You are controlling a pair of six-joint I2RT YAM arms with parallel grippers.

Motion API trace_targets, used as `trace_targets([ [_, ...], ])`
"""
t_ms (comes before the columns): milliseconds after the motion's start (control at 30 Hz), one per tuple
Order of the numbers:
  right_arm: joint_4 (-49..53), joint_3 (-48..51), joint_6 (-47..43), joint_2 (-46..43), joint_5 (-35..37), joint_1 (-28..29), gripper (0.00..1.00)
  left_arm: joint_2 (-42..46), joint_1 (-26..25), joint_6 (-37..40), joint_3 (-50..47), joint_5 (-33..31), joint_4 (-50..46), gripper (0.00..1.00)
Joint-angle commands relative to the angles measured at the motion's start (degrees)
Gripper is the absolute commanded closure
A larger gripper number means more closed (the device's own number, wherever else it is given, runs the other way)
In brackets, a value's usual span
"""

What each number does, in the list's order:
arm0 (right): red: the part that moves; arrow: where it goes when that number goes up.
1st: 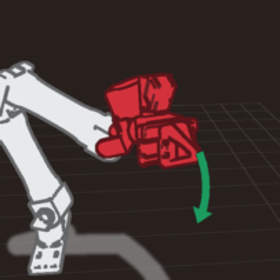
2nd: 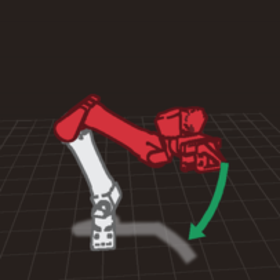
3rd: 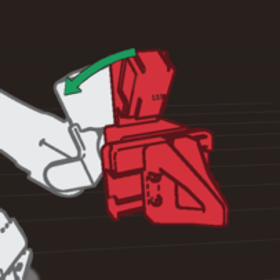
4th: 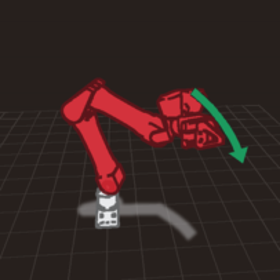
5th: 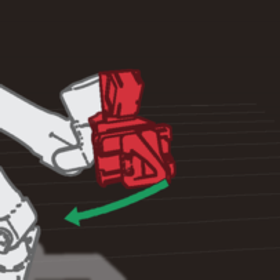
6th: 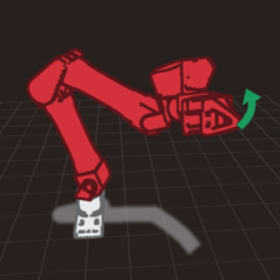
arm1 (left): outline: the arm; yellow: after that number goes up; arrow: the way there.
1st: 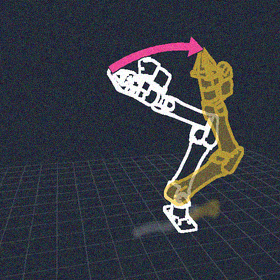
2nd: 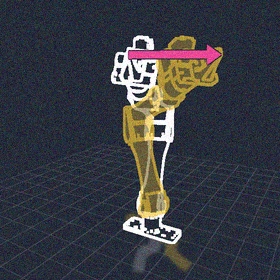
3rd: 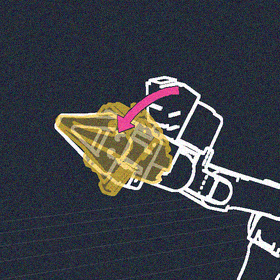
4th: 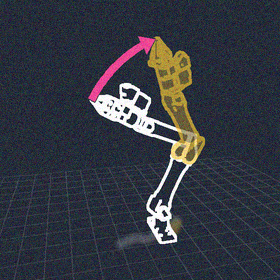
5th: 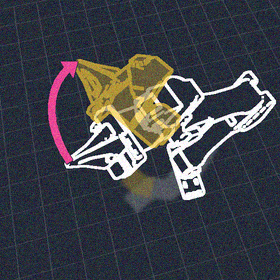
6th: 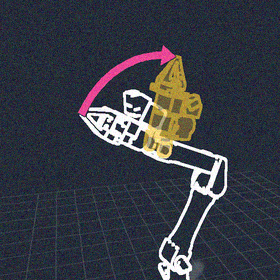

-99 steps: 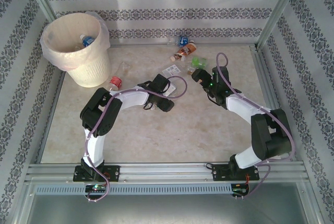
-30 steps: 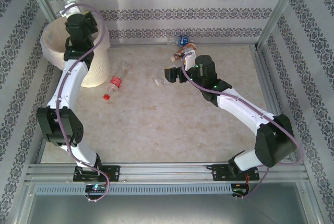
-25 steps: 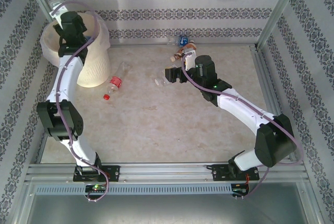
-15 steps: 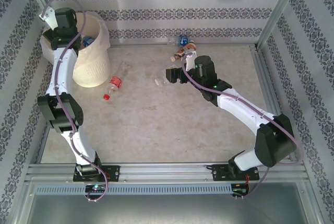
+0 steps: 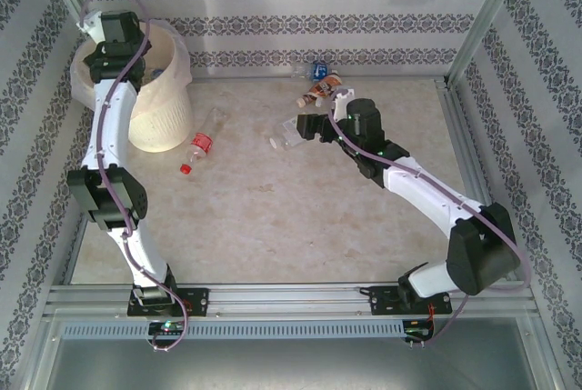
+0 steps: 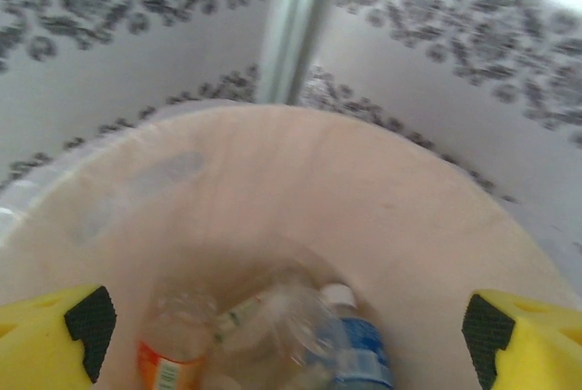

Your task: Put the plastic bottles in the bin

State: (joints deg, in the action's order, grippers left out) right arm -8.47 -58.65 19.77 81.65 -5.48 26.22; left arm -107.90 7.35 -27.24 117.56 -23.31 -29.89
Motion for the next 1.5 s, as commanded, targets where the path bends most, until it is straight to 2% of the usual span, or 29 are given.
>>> trace_targets([
  [0, -4.8, 2.8, 5.4, -2.5, 2.7, -1.8, 0.02, 5.1, -3.6, 2.8, 0.0, 7.3, -0.8, 0.00],
  [167, -7.3, 5.8, 11.9, -3.8, 2.6, -4.7, 0.02, 7.4, -12.3, 9.5, -1.7, 10.3, -0.2, 0.00],
  [300, -7.1, 6.8, 13.5, -4.0, 2.0, -5.6, 0.02, 8.0, -19.9, 14.6, -4.5, 14.1, 0.1, 0.00],
  [433, -7.3, 7.1, 14.2, -3.9, 2.2, -5.9, 0.02, 4.7, -24.8, 14.1, -4.6, 21.2, -4.0, 0.00],
  [500, -7.3, 7.1, 14.5, -3.8, 2.1, -6.0, 0.02, 2.4, -26.6, 14.6, -4.1, 21.3, -6.6, 0.00],
  [533, -7.2, 7.1, 14.6, -3.8, 2.0, -6.1, 0.02, 1.1, -27.3, 15.2, -4.1, 19.3, -8.0, 0.00],
  [667, -6.9, 7.3, 14.6, -4.1, 1.8, -6.3, 0.02, -4.7, -27.6, 16.9, -1.7, 10.5, -15.1, 0.00],
  [967, -6.9, 8.0, 15.6, -4.5, 2.1, -6.9, 0.02, -15.1, -27.0, 26.0, 0.8, 1.6, -22.2, 0.00],
  [1133, -6.8, 7.5, 16.0, -4.3, 2.0, -7.0, 0.02, -24.8, -24.3, 23.8, 12.1, -3.4, -33.8, 0.00],
  [1300, -6.7, 7.5, 16.4, -4.3, 2.1, -7.1, 0.02, -28.7, -20.8, 23.9, 14.8, 1.4, -35.8, 0.00],
  [1467, -6.6, 7.6, 16.6, -4.4, 2.2, -7.2, 0.02, -31.5, -16.9, 25.0, 16.4, 10.4, -35.4, 0.00],
])
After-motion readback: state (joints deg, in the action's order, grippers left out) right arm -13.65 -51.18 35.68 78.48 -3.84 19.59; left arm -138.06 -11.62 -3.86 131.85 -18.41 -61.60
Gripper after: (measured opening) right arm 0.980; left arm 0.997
